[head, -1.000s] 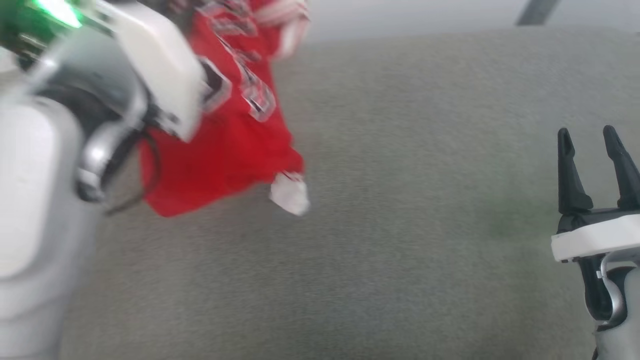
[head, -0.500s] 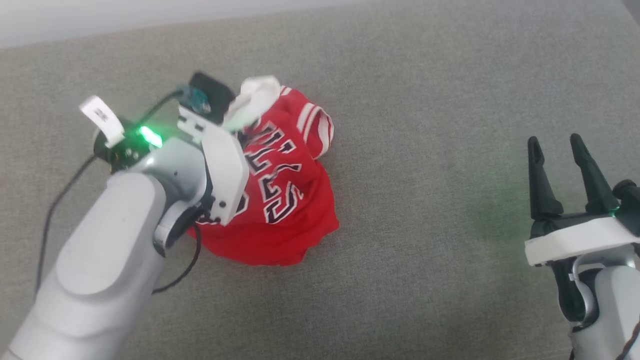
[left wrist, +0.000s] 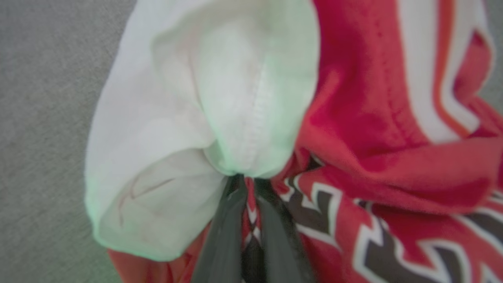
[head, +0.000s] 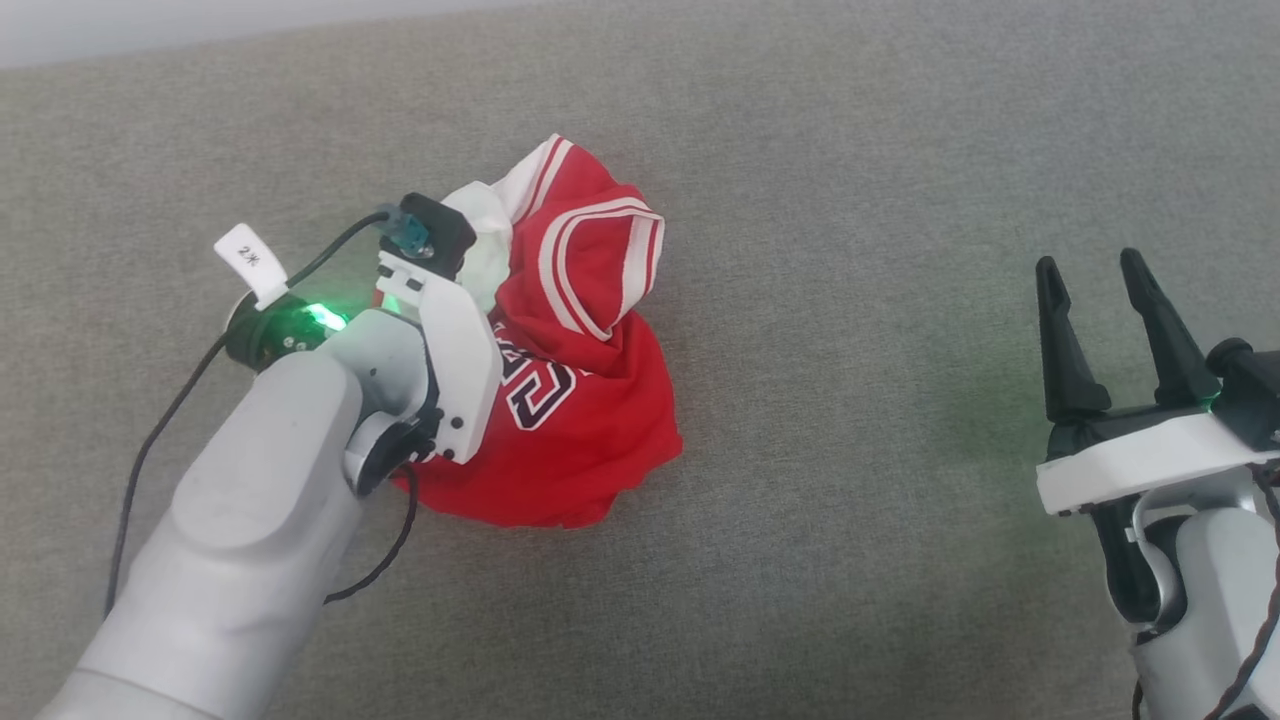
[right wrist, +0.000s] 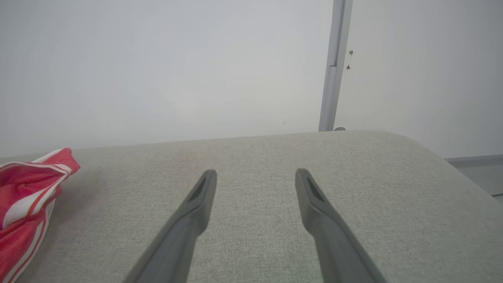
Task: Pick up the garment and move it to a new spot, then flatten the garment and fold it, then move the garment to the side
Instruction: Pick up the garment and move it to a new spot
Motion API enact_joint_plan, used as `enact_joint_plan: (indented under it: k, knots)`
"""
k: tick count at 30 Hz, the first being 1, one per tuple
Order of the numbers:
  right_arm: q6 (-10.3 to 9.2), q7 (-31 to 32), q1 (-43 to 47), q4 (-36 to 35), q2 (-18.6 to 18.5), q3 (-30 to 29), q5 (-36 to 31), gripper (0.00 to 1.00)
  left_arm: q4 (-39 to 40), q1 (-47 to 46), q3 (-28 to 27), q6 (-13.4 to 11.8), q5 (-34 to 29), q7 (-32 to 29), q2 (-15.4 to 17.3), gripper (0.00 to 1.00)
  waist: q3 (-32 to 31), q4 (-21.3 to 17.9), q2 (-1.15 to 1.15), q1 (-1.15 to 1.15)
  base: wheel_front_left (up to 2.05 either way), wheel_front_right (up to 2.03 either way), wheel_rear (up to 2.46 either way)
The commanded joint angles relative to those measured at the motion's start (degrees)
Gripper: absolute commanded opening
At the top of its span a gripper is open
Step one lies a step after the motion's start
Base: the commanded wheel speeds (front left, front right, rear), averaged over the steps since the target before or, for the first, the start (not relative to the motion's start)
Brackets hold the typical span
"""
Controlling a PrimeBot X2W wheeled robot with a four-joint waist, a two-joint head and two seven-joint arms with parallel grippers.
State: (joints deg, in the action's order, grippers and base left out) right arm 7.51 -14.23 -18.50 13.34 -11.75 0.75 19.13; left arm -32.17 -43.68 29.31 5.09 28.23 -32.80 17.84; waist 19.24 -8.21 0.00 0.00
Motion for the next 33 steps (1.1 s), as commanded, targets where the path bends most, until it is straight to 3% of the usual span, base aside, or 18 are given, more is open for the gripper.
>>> enact_joint_plan:
  k: [1,2,3,12,22,33]
  knots:
    - [-0.04,-0.47,-0.57,0.15,-0.23,0.08,0.33,1.00,-2.77,1.93,1.02,0.07,-0.03,-0.74,0.36,0.21,-0.20,0.24,0.00,0.00,0.00,0.00,0.00]
    - [-0.04,-0.46,-0.55,0.30,-0.29,0.11,0.35,1.00,-3.44,1.48,1.28,0.42,0.16,-0.55,0.11,0.50,-0.46,0.50,0.00,0.00,0.00,0.00,0.00]
    - [-0.04,-0.51,-0.50,0.41,-0.35,0.17,0.31,1.00,-4.06,1.17,1.17,0.48,0.66,-0.36,-0.14,1.00,-0.78,0.75,0.00,0.00,0.00,0.00,0.00]
    - [-0.04,-0.23,1.94,1.29,-1.94,-0.27,0.23,1.00,-1.14,-0.06,-0.70,1.96,3.94,8.42,0.33,1.00,-6.51,4.44,0.00,0.00,0.00,0.00,0.00]
    - [-0.04,0.93,5.92,1.41,-2.02,-1.02,-0.37,1.00,6.63,8.13,-3.59,2.30,6.76,20.22,5.94,1.00,-13.95,8.87,0.00,0.00,0.00,0.00,0.00]
    - [-0.04,1.14,9.98,1.51,-1.32,-2.56,-1.01,1.00,16.52,22.59,-10.13,-1.70,7.96,33.93,11.28,1.00,-18.04,11.86,0.00,0.00,0.00,0.00,0.00]
